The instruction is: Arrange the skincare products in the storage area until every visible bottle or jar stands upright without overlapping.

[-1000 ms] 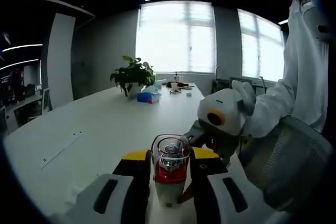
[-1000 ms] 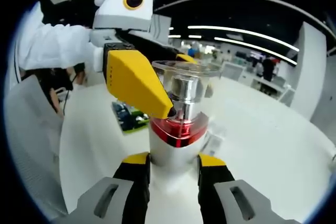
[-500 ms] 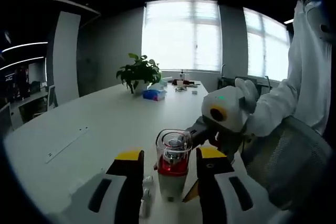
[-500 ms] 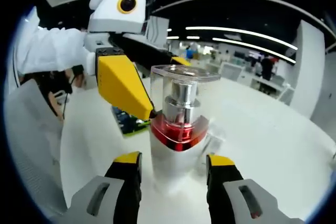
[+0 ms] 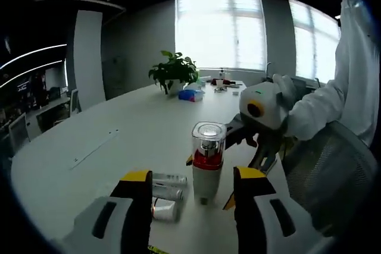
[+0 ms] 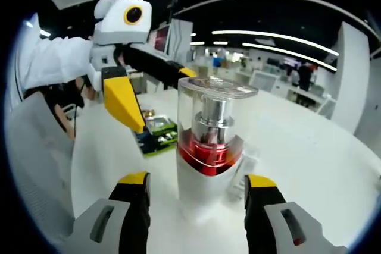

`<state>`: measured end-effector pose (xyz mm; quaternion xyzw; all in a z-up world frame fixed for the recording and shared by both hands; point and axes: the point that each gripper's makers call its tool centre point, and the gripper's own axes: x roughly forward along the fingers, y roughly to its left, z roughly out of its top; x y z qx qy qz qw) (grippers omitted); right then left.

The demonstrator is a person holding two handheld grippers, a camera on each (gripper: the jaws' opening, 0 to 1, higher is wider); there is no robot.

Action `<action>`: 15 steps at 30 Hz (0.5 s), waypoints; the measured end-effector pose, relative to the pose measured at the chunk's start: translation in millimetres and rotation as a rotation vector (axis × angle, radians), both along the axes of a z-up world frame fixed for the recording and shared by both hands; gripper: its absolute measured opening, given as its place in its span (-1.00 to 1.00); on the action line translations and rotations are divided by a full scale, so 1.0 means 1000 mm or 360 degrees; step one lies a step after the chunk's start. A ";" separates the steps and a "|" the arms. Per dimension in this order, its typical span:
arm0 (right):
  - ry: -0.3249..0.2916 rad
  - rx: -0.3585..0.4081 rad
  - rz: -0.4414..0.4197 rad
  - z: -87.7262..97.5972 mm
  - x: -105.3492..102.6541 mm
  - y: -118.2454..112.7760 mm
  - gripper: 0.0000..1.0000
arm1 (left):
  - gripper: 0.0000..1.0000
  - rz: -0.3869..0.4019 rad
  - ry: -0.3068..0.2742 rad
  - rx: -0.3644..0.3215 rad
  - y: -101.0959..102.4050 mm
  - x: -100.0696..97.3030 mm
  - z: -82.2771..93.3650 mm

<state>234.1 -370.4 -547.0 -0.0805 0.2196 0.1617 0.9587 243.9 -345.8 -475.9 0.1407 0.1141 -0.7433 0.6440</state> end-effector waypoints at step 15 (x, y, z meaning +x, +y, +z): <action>0.0007 0.0041 -0.0005 0.002 -0.001 0.004 0.61 | 0.27 0.0154 0.0013 0.0104 0.031 0.015 -0.019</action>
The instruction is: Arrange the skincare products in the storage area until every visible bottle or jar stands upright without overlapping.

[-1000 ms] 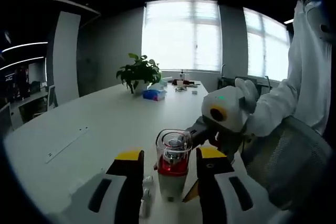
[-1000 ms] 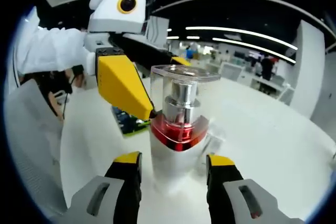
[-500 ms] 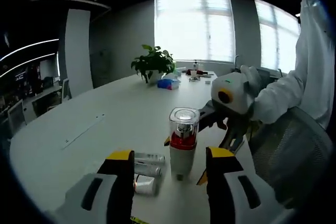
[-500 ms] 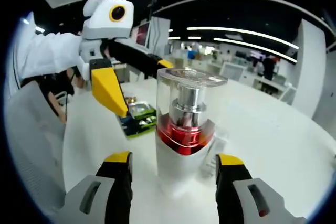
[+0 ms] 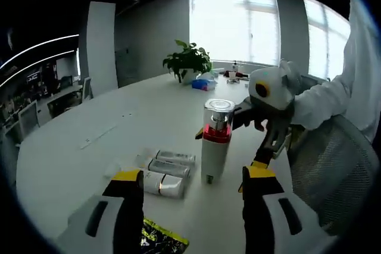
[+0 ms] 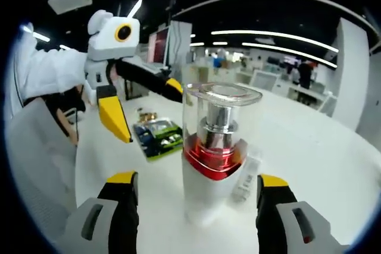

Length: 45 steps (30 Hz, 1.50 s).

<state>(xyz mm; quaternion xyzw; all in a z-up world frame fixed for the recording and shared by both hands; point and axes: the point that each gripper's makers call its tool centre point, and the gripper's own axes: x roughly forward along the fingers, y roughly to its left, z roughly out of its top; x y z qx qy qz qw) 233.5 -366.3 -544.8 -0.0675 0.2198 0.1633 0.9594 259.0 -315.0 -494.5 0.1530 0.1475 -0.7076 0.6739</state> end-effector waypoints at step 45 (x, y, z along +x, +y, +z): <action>0.0051 -0.0046 -0.0089 0.039 -0.028 0.003 0.99 | 0.97 0.0376 -0.0057 0.0169 0.089 0.025 -0.003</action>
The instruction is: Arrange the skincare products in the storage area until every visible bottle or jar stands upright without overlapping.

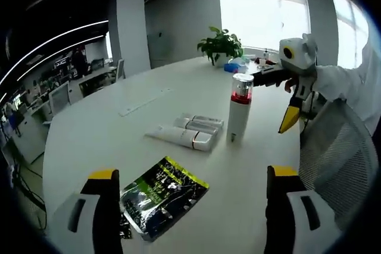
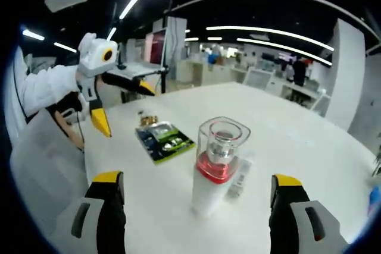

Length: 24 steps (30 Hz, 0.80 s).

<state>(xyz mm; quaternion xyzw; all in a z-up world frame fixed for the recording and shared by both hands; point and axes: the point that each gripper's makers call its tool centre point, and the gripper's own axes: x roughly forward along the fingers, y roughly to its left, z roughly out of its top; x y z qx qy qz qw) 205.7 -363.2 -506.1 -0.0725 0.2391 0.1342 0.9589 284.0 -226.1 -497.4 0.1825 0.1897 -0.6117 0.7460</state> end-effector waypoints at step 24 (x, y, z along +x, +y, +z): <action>0.0003 -0.0013 -0.0047 0.011 -0.021 0.003 0.99 | 0.99 0.0106 0.0064 0.0016 0.039 -0.008 0.003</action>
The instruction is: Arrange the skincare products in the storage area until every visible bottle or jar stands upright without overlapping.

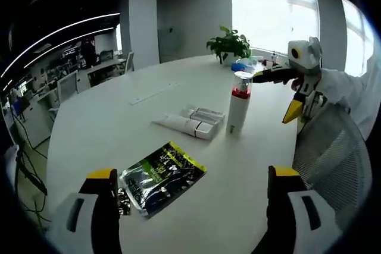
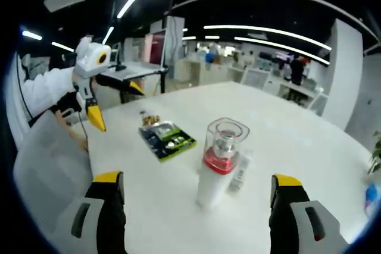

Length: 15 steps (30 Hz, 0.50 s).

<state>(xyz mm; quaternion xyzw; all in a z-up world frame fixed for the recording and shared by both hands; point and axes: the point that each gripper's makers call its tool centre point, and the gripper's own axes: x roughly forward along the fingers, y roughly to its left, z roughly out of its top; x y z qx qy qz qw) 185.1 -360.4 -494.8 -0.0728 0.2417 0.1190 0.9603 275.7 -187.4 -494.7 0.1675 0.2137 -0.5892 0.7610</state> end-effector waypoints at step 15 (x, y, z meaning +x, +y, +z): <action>0.0034 0.0006 -0.0007 0.000 -0.009 0.003 0.99 | 0.99 0.0028 0.0036 -0.0032 0.012 -0.008 0.006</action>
